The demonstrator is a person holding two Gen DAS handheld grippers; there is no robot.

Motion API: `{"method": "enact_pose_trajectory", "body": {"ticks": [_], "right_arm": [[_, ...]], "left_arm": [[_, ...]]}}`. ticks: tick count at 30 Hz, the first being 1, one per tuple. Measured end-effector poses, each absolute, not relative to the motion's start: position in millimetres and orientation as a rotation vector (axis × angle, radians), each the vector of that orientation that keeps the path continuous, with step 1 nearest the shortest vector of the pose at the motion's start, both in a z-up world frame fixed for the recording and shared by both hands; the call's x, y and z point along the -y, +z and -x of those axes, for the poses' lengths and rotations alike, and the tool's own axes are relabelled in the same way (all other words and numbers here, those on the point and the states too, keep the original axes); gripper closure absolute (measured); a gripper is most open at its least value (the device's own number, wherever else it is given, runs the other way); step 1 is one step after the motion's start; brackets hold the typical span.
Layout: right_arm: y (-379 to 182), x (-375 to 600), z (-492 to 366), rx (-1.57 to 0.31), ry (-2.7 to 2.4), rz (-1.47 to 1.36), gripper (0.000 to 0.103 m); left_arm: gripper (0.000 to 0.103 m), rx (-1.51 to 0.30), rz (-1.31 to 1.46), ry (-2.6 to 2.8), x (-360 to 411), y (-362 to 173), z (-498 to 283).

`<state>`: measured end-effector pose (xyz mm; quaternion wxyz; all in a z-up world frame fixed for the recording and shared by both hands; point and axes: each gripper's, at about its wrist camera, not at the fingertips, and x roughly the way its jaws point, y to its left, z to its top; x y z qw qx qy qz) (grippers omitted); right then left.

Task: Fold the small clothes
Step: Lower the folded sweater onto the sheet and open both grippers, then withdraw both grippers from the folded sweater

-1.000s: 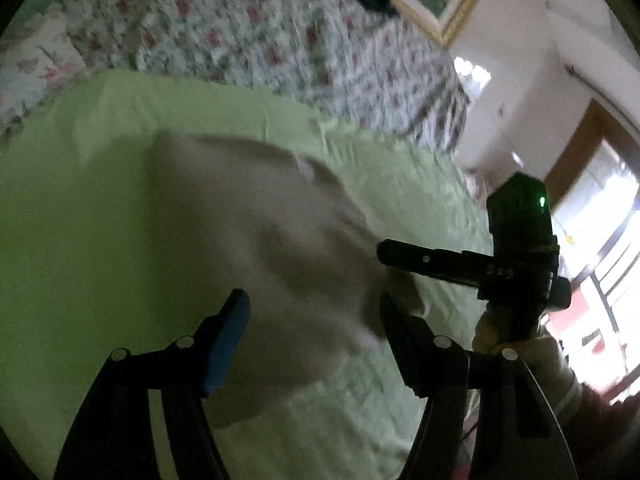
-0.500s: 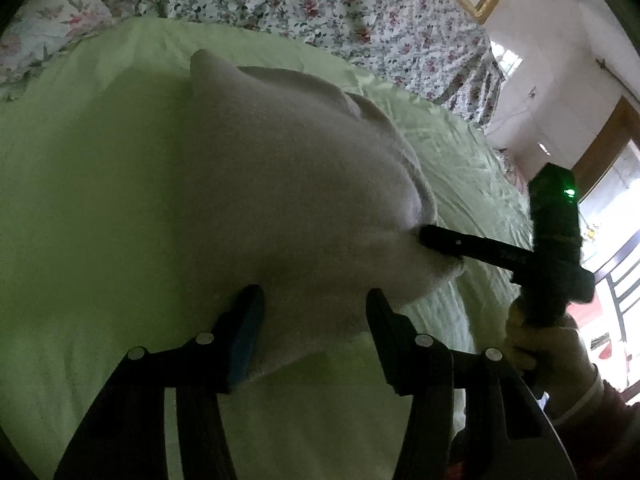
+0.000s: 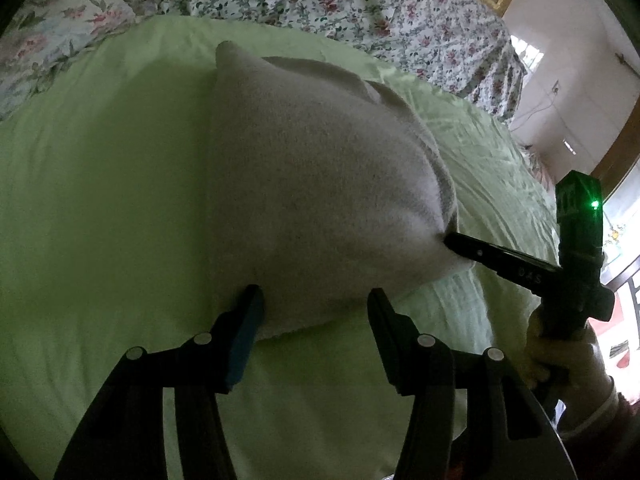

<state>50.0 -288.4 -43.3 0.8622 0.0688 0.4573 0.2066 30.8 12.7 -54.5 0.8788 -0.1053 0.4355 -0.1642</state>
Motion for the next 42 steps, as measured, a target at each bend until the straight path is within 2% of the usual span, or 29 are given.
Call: {"method": "enact_pose_trajectory", "body": {"ticks": [6, 15, 17, 19, 20, 35, 36, 37, 38, 39, 40, 42], "right_arm": [[-34, 294, -46, -0.967, 0.433, -0.191, 0.097], [9, 296, -37, -0.888, 0.450, -0.219, 0.095], [17, 294, -32, -0.877, 0.456, -0.215, 0.088], [23, 292, -25, -0.868, 0.467, -0.215, 0.067], [24, 291, -23, -0.864, 0.472, -0.213, 0.065], [13, 290, 4, -0.916, 0.467, -0.185, 0.064], [14, 288, 4, -0.915, 0.469, -0.178, 0.059], [15, 286, 5, -0.914, 0.471, -0.167, 0.048], [17, 285, 6, -0.909, 0.472, -0.156, 0.041], [18, 284, 8, -0.903, 0.474, -0.152, 0.028], [19, 282, 10, -0.896, 0.480, -0.148, 0.021], [17, 281, 12, -0.899, 0.484, -0.135, 0.019]], "left_arm": [[0.045, -0.906, 0.223, -0.350, -16, -43, -24], [0.035, -0.870, 0.253, -0.293, -38, -18, -1], [0.030, -0.864, 0.248, -0.263, -42, -11, 4], [0.027, -0.860, 0.235, -0.237, -45, -7, 9], [0.026, -0.860, 0.225, -0.220, -47, -5, 10], [0.016, -0.917, 0.107, -0.111, -43, -8, 12], [0.016, -0.916, 0.093, -0.100, -43, -8, 12], [0.015, -0.912, 0.078, -0.087, -42, -7, 13], [0.014, -0.907, 0.062, -0.076, -42, -5, 14], [0.012, -0.904, 0.048, -0.068, -41, -5, 15], [0.010, -0.902, 0.037, -0.059, -41, -5, 16], [0.007, -0.903, 0.012, -0.039, -38, -6, 18]]}}
